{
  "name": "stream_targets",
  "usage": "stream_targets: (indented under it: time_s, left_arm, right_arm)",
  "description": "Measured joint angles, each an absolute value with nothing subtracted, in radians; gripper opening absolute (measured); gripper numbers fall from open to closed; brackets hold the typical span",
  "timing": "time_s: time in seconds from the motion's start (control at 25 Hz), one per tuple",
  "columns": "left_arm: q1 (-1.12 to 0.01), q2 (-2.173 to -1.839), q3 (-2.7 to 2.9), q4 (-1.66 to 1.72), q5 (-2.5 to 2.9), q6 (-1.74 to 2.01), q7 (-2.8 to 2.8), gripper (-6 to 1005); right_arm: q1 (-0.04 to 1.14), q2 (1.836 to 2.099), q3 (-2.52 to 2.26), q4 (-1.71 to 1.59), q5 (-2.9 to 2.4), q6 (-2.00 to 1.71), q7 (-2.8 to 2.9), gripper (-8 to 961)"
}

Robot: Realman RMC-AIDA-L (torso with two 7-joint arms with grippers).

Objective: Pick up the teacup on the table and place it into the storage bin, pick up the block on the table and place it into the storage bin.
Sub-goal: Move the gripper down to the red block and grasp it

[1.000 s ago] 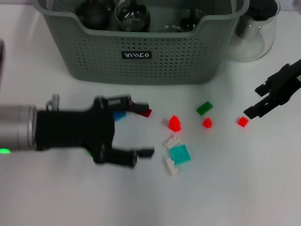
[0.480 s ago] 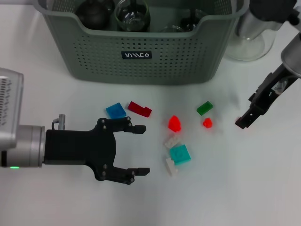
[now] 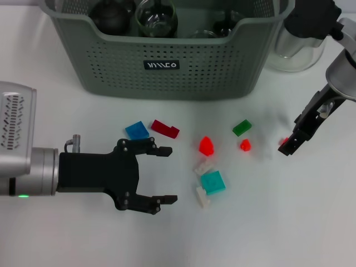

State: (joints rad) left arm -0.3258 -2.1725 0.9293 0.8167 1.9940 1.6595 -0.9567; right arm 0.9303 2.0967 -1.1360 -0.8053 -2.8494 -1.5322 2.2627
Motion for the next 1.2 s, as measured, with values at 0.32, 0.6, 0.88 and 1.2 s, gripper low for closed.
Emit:
stream_targets:
  time_s: [0.32,0.6,0.88,1.2]
  left_arm:
    - [-0.327,-2.173,0.923,0.802,1.987,1.653,-0.957,865]
    - [-0.325,-2.173,0.920,0.791,1.985,1.642,-0.957,866]
    - [-0.330,-2.172,0.920,0.777,1.985,1.641,-0.957,866]
    - [-0.330,-2.172,0.920,0.776,1.985,1.631,-0.957,866]
  right_arm:
    - [0.929,2.100,-1.183,-0.771,-2.847,-1.476,2.269,713]
    - [0.929,2.102,-1.240,-0.755,-2.843,-1.428,2.293,629]
    - [0.930,2.106,-1.257,-0.755,-2.841,-1.419,2.298,622]
    - [0.930,2.109,-1.293,-0.758,-2.831,-1.412,2.304,579]
